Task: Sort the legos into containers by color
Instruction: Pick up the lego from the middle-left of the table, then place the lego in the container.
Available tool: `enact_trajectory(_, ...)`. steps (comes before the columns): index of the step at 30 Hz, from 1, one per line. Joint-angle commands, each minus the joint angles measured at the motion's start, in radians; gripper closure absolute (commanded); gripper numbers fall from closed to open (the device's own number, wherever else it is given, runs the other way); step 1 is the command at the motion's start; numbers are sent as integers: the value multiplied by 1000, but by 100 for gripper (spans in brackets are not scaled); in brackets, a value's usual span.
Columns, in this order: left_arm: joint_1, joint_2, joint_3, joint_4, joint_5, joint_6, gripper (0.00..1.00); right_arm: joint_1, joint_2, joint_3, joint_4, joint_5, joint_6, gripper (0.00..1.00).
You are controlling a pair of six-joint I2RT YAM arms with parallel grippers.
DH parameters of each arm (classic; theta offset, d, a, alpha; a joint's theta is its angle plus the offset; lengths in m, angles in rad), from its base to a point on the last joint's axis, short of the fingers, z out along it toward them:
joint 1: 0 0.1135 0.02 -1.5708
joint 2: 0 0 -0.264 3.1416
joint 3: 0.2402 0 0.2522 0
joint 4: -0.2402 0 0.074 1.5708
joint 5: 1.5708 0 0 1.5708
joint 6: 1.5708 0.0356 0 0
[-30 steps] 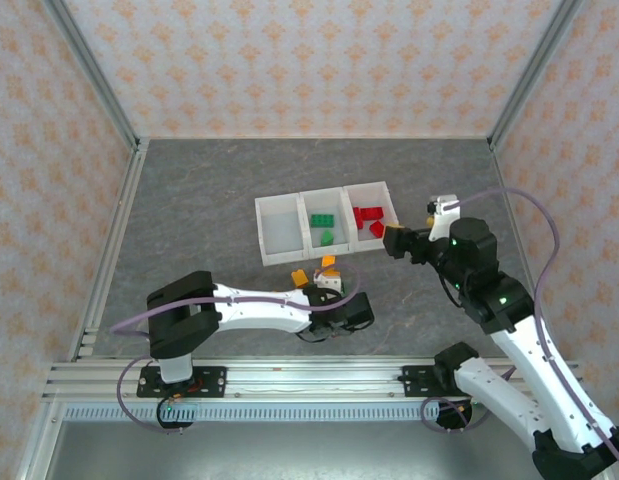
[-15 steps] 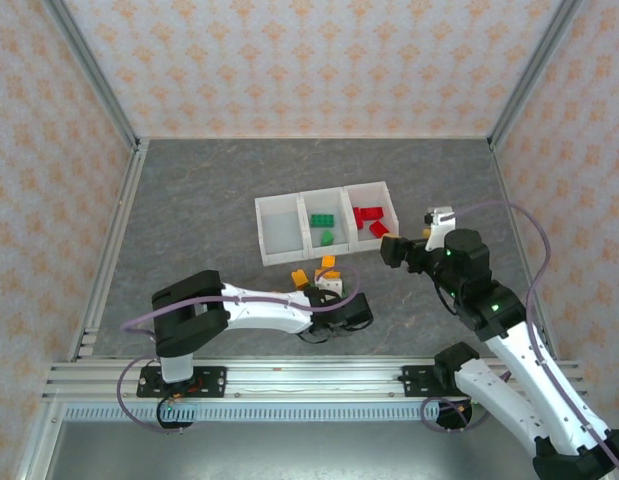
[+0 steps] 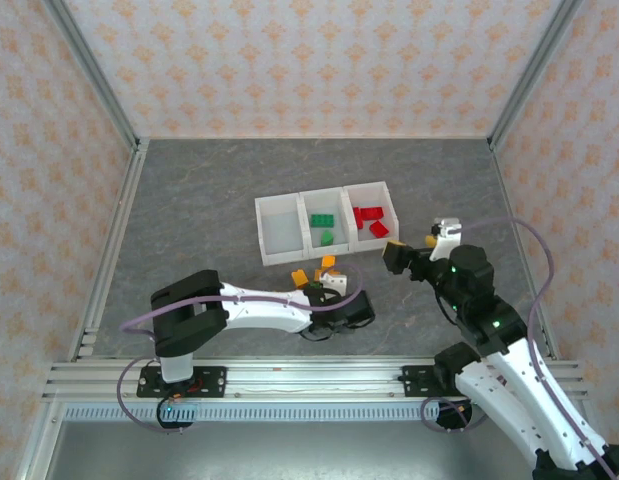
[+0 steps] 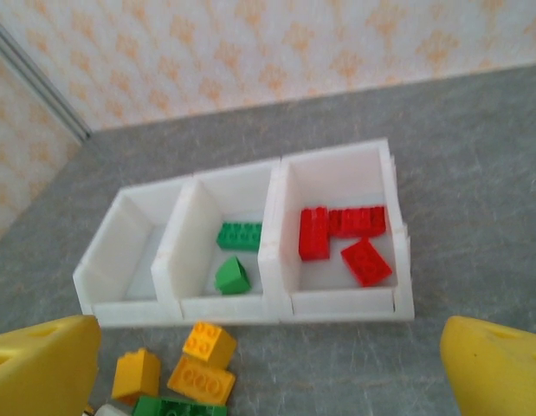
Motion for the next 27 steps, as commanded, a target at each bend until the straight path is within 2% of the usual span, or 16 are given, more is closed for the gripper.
enact_trajectory(1,18,-69,96,3,-139,87,85,-3,-62,-18,54,111,5,0)
enact_trajectory(9,177,-25,327,7,-116,287,85,-3,-175,-22,23,304,38,0)
enact_trajectory(16,302,175,601,-73,-47,421,85,-3,-255,-42,29,342,34,0)
enact_trajectory(25,347,338,786,-55,21,491,84,-3,-280,-46,35,335,30,0)
enact_trajectory(27,353,357,808,-52,28,499,79,-3,-283,-46,36,336,31,0)
